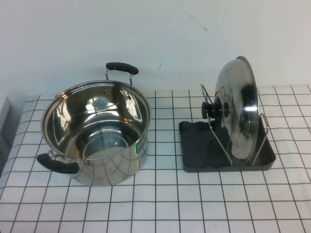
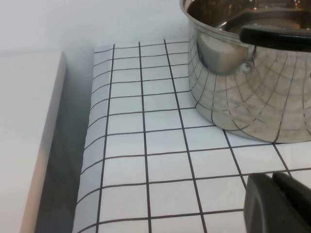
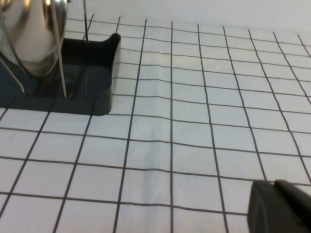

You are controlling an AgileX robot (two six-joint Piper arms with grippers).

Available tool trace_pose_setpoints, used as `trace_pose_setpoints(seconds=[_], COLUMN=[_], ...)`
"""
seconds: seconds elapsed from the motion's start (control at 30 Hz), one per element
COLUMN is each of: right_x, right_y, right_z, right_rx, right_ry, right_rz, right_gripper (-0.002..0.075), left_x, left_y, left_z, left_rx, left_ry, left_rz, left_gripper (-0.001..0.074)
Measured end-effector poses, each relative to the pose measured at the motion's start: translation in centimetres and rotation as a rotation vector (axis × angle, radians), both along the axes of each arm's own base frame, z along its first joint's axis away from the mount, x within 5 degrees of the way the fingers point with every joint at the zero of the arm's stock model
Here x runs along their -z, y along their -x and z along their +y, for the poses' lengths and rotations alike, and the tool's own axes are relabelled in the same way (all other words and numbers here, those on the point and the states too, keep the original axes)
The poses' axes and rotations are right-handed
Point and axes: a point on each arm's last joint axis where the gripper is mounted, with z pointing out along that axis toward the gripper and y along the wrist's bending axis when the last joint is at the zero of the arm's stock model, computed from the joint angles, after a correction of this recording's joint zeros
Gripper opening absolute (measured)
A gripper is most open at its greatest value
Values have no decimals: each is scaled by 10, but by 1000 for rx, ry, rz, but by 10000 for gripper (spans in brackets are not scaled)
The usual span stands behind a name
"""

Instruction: Put pot lid on rack

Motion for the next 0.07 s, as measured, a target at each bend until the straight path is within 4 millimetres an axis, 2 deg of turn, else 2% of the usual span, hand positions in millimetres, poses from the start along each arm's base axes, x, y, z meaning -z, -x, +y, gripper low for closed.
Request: trace_pose_setpoints(seconds=[0.07], right_x=[0], right_y=[0], right_z=[0], right_rx=[7], right_ry=[-5], right_rz=[-1], right_gripper=[-2], left_x=[0], left_y=[0], left_z=[0], left_rx=[0], left_ry=[0], left_rz=[0], left_gripper=[-2])
